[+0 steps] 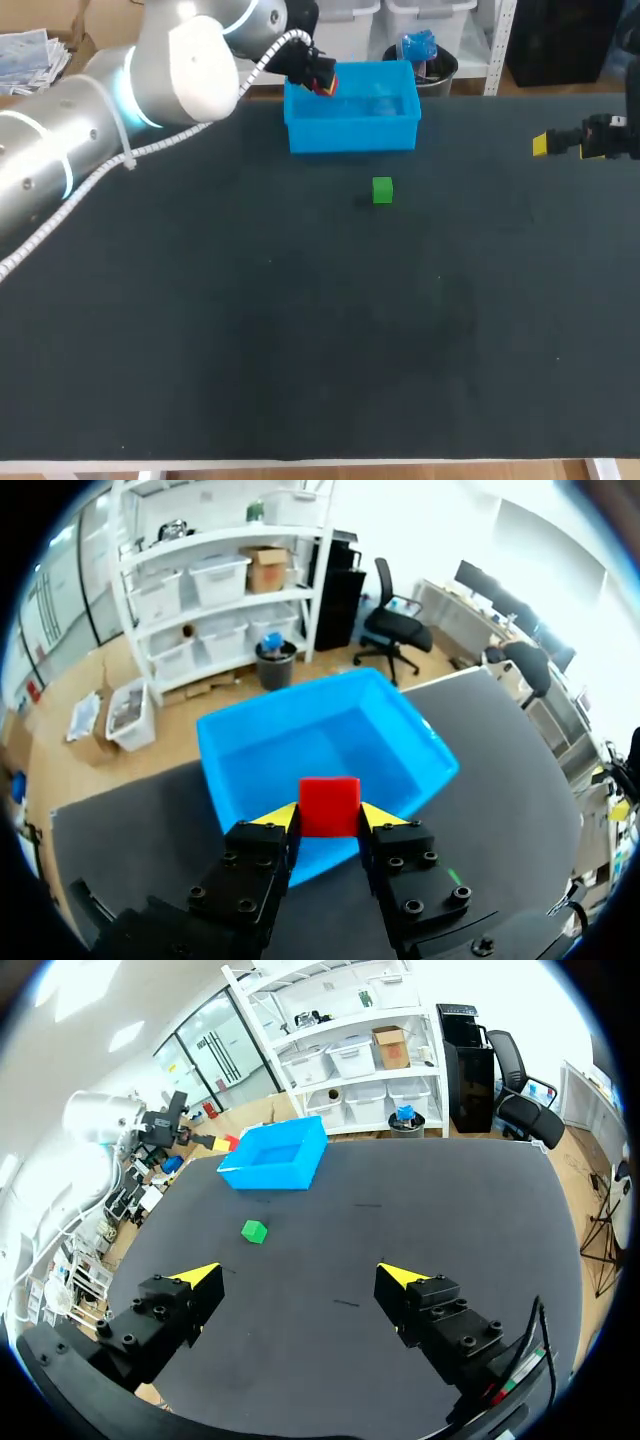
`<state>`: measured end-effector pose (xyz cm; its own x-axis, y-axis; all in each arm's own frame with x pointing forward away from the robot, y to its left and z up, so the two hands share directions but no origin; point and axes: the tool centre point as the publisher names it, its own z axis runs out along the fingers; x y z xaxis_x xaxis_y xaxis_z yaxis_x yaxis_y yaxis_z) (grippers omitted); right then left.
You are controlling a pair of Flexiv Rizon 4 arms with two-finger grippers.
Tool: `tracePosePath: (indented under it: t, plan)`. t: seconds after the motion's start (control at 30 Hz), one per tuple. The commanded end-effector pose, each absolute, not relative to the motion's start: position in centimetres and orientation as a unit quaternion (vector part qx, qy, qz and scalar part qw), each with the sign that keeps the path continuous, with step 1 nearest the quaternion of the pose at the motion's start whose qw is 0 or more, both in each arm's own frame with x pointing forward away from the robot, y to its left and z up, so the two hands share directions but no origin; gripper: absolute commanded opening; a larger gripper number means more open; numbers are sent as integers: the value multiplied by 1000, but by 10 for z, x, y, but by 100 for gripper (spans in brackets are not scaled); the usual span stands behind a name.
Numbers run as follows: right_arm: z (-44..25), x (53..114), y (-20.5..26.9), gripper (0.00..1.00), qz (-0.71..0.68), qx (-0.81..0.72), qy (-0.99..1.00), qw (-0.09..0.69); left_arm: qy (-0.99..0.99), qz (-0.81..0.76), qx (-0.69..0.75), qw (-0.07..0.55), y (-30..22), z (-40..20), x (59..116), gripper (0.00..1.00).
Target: Use the left arm to pick the red cube and place it into the blue plastic box first, then use the right arm to grasp the green cube and put it into the same blue plastic box after the first action is fully finished.
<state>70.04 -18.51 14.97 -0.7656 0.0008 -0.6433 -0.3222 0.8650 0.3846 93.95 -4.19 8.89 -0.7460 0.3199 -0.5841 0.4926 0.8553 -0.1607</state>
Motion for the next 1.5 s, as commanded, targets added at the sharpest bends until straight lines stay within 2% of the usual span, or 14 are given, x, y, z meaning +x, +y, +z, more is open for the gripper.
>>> tracePosePath:
  t: [0.03, 0.7, 0.73, 0.77, 0.8, 0.83, 1.1, 1.5]
  plan:
    - [150, 700, -185, 100, 244, -89, 907, 331, 926, -154, 221, 264, -46, 80, 955, 0]
    - [150, 700, -185, 100, 244, -89, 907, 331, 942, -135, 206, 227, -49, 44, 970, 0]
    - [150, 700, -185, 100, 244, -89, 907, 331, 943, -132, 206, 226, -49, 43, 970, 25]
    - [150, 700, -185, 100, 244, -89, 907, 331, 943, -132, 207, 225, -50, 43, 969, 43]
    - [150, 700, -185, 100, 244, -89, 907, 331, 943, -130, 208, 224, -50, 43, 969, 97]
    - [150, 700, -185, 100, 244, -89, 907, 331, 944, -128, 208, 223, -50, 43, 969, 100]
    - [150, 700, -185, 100, 244, -89, 907, 331, 941, -122, 216, 229, -49, 58, 958, 100]
    - [150, 700, -185, 100, 244, -89, 907, 331, 924, -137, 235, 269, -33, 115, 913, 100]
